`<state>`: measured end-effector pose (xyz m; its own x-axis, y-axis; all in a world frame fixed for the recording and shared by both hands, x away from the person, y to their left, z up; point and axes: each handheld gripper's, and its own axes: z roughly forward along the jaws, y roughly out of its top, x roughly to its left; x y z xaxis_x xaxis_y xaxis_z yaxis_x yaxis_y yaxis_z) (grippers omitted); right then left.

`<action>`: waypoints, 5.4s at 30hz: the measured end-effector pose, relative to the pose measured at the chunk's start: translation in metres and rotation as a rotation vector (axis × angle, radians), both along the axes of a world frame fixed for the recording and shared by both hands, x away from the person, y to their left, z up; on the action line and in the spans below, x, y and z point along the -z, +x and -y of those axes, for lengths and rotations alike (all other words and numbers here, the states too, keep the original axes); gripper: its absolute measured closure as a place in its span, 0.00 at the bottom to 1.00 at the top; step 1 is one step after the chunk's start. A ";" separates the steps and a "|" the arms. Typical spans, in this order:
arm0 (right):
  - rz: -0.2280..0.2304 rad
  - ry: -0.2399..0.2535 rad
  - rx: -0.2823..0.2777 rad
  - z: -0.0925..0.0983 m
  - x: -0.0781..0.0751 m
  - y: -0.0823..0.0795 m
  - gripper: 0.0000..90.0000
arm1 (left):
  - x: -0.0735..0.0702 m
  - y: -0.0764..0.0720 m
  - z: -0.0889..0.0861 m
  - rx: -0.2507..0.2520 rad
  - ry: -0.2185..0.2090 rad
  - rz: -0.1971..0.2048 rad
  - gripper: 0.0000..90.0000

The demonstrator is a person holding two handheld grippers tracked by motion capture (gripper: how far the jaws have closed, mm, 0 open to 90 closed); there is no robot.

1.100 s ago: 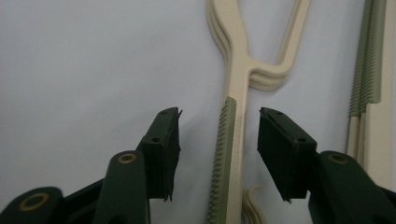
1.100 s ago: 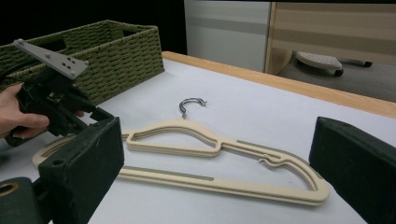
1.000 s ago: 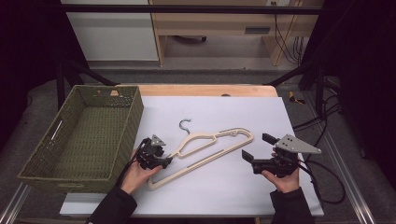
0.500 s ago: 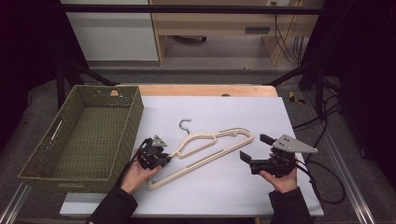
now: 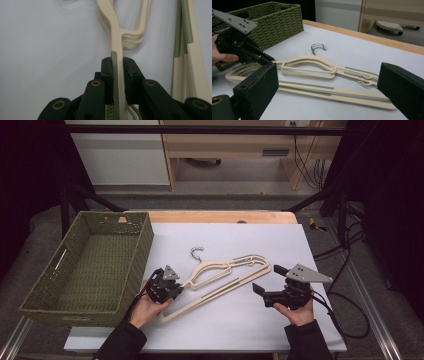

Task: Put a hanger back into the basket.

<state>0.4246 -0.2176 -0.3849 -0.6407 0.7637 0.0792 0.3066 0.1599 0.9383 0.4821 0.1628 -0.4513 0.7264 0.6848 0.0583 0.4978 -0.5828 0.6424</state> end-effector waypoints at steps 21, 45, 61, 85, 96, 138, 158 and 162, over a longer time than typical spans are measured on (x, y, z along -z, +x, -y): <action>-0.005 -0.009 -0.008 -0.003 0.001 0.000 0.05 | -0.001 -0.002 0.000 0.009 0.025 0.018 0.88; -0.072 -0.027 -0.046 -0.102 0.000 0.063 0.15 | -0.027 -0.039 0.010 0.032 0.053 0.209 0.88; -0.190 -0.109 -0.035 -0.146 0.026 0.118 0.32 | -0.030 -0.045 0.013 0.026 0.043 0.234 0.88; -0.303 -0.158 -0.030 -0.168 0.050 0.147 0.92 | -0.026 -0.048 0.018 0.050 0.073 0.241 0.88; -0.283 -0.177 0.010 -0.166 0.037 0.134 0.97 | -0.021 -0.060 0.023 0.046 0.081 0.288 0.88; -0.120 -0.083 -0.068 -0.141 0.017 0.083 0.99 | -0.024 0.003 0.060 0.083 -0.266 -0.056 0.87; -0.024 -0.068 -0.168 -0.088 -0.016 0.001 0.75 | -0.047 -0.050 0.068 0.152 -0.331 -0.020 0.95; -0.025 -0.018 -0.163 -0.070 -0.015 -0.007 0.68 | -0.053 -0.055 0.067 0.149 -0.318 -0.003 0.95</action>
<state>0.4178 -0.1478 -0.3695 -0.7543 0.6511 0.0840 0.2986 0.2263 0.9272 0.4274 0.0958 -0.3984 0.8197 0.5546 -0.1433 0.4246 -0.4203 0.8019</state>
